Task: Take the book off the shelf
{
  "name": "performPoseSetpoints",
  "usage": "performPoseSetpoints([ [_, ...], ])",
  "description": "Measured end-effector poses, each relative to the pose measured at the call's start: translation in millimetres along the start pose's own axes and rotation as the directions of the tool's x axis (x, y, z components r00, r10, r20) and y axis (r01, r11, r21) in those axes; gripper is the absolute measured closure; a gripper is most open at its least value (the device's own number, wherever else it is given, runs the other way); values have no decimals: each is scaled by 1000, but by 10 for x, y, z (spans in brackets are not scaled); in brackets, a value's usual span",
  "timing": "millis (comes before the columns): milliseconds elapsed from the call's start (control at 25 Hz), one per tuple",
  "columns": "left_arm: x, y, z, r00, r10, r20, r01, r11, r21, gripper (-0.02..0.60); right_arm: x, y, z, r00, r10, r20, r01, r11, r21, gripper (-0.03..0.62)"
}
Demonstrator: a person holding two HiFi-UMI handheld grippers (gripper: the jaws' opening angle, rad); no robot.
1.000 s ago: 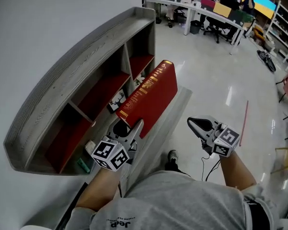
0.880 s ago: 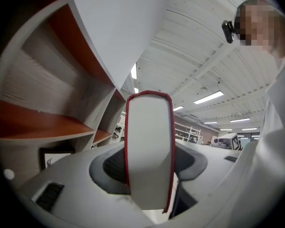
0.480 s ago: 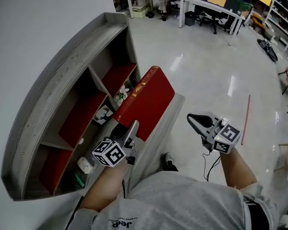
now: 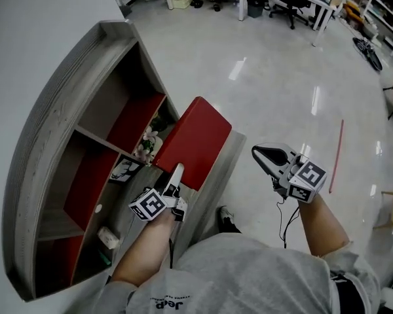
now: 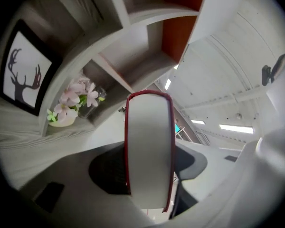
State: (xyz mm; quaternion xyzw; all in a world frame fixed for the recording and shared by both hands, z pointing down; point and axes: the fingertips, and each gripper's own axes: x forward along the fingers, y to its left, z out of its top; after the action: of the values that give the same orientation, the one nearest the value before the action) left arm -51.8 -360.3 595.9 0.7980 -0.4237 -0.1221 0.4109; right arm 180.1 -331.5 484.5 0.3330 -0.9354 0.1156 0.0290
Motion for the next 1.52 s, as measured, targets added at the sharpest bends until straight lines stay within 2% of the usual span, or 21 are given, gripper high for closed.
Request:
performPoseSetpoints([
  [240,392,462,-269,998,42,-39,-46,994,-99,330,128,-410,-155,1000,-4,-4,4,1000,27,588],
  [480,675,812,-557,995,78,-67,-90,974,-208,328,108,-687,-393,1000,-11,-24,13,997,72,588],
  [520,699,870,-613,992,98,-77,-113,966,-234,328,95,-726,-427,1000,-14,-25,16,997,80,588],
  [640,694,1054,-816,972,196,-131,-229,914,-335,328,45,-835,-528,999,-24,-30,27,994,102,588],
  [680,731,1069,-828,974,186,-126,-219,915,-338,328,26,-869,-562,999,-28,-32,32,993,110,588],
  [760,857,1044,-781,990,114,-88,-137,940,-313,328,-11,-931,-622,999,-36,-35,40,992,124,588],
  [840,909,1079,-790,993,90,-77,-111,938,-330,327,-43,-977,-666,998,-42,-37,47,989,138,588],
  [960,824,1236,-928,979,165,-119,-200,894,-400,324,-79,-1019,-706,998,-50,-36,55,987,153,588],
  [1000,813,1263,-965,977,172,-127,-210,888,-410,321,-85,-1026,-720,998,-51,-37,57,986,157,588],
  [1080,838,1267,-1013,981,146,-126,-185,893,-409,313,-94,-1034,-753,998,-53,-42,59,985,162,588],
  [1200,828,1309,-1081,978,150,-148,-198,894,-401,307,-104,-1023,-796,997,-52,-50,60,984,168,588],
  [1360,810,1401,-1111,965,192,-180,-252,874,-415,297,-99,-990,-843,997,-53,-56,63,982,176,588],
  [1520,772,1499,-1168,939,254,-234,-331,854,-401,269,-87,-929,-891,996,-44,-71,56,984,172,588],
])
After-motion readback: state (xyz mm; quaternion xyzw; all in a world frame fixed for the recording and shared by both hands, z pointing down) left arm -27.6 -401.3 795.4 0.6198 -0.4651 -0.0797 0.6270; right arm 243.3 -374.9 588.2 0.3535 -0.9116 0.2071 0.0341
